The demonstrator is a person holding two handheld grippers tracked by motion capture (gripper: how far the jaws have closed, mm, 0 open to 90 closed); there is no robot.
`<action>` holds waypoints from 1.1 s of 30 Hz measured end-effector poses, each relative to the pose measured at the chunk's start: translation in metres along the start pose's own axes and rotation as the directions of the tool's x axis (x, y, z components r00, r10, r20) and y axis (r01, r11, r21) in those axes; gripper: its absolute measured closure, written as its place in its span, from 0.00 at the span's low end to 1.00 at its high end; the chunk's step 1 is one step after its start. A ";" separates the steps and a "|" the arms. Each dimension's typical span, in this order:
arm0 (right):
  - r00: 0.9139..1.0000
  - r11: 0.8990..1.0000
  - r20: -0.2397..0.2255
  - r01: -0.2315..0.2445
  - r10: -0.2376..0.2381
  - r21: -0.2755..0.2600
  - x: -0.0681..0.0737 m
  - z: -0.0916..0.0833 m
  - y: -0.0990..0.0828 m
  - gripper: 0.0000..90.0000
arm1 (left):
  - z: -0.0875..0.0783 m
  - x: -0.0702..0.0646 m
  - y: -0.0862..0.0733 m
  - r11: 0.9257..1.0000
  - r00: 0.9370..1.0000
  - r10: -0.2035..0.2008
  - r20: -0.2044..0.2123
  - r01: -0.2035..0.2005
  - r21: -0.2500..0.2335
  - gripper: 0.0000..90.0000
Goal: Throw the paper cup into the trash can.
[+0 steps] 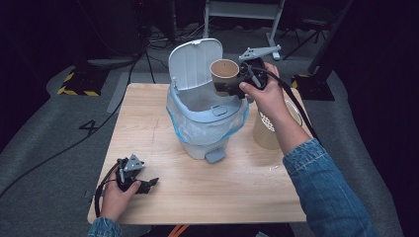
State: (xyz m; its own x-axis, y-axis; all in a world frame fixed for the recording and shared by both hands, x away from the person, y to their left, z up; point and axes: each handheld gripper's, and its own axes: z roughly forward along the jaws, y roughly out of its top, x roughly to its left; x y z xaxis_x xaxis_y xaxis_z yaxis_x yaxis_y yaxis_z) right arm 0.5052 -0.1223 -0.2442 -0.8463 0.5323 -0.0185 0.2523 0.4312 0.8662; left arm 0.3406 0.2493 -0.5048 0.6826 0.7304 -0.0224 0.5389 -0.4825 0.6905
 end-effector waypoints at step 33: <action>0.992 0.997 0.093 0.083 -0.082 -0.006 0.012 -0.030 -0.001 0.20 | 0.000 0.000 0.000 1.000 1.000 0.006 -0.001 -0.006 0.001 0.17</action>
State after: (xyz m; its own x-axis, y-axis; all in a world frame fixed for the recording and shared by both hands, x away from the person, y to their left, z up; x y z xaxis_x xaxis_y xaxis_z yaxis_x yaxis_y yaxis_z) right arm 0.4809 -0.1386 -0.2304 -0.8170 0.5605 -0.1357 0.1782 0.4692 0.8649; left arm 0.3408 0.2494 -0.5047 0.6853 0.7281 -0.0175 0.5353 -0.4872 0.6900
